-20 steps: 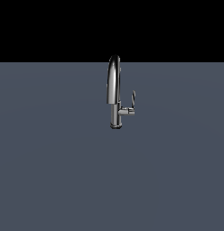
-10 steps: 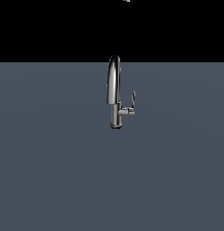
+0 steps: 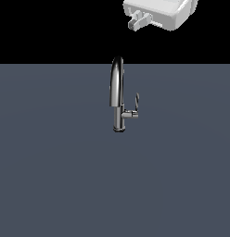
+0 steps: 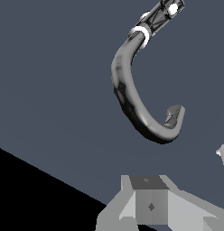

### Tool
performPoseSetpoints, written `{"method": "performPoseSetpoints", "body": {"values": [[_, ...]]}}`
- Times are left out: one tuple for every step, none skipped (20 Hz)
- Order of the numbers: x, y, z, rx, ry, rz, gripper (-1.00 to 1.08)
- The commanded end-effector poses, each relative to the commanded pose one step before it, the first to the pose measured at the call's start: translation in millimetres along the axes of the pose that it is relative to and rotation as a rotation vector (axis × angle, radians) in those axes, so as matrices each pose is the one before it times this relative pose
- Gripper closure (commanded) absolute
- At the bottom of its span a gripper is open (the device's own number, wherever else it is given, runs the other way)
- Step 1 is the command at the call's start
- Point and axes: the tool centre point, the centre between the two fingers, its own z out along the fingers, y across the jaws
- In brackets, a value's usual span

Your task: Turn on the faucet by rotating a designated handle.

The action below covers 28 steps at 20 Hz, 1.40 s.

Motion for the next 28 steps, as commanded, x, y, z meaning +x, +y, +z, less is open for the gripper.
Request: {"method": "performPoseSetpoints", "body": {"values": [[19.36,-0.68,0.74,0.04572,-0.04140,0.04455,1.08],[7.88,-0.34,0.28,0.01861,-0.01672,0.01838,1.08],[8.01,-0.34,0.27,0.01894,-0.01700,0.01871,1.08],[8.14,-0.35,0.28,0.01928,-0.01730,0.01905,1.08],[8.29,-0.36,0.28,0.01965,-0.01762,0.01943,1.08],[8.44,-0.37,0.28,0.02004,-0.01795,0.01983,1.08],[8.62,-0.37,0.28,0.02046,-0.01832,0.02026,1.08],[8.80,-0.39,0.29,0.02092,-0.01871,0.02073,1.08],[9.00,-0.40,0.31,0.02142,-0.01913,0.02125,1.08],[9.23,-0.41,0.32,0.02197,-0.01960,0.02183,1.08],[9.46,-0.43,0.33,0.02253,-0.02006,0.02240,1.08],[9.56,-0.43,0.35,0.02276,-0.02023,0.02267,1.08],[9.57,-0.44,0.38,0.02278,-0.02021,0.02273,1.08],[9.57,-0.44,0.40,0.02279,-0.02017,0.02277,1.08],[9.53,-0.44,0.42,0.02267,-0.02002,0.02268,1.08],[9.38,-0.43,0.44,0.02229,-0.01964,0.02233,1.08],[9.12,-0.42,0.45,0.02166,-0.01905,0.02173,1.08],[8.84,-0.41,0.47,0.02097,-0.01840,0.02105,1.08],[8.53,-0.39,0.49,0.02021,-0.01771,0.02030,1.08],[8.17,-0.37,0.50,0.01932,-0.01690,0.01942,1.08],[7.75,-0.35,0.49,0.01831,-0.01599,0.01842,1.08],[7.30,-0.32,0.47,0.01722,-0.01500,0.01734,1.08],[6.87,-0.30,0.48,0.01618,-0.01409,0.01629,1.08],[6.42,-0.27,0.51,0.01509,-0.01314,0.01516,1.08],[5.90,-0.23,0.52,0.01384,-0.01207,0.01387,1.08],[5.41,-0.21,0.51,0.01266,-0.01104,0.01267,1.08],[4.91,-0.18,0.48,0.01148,-0.01001,0.01149,1.08],[4.38,-0.16,0.43,0.01024,-0.00891,0.01025,1.08]]}}
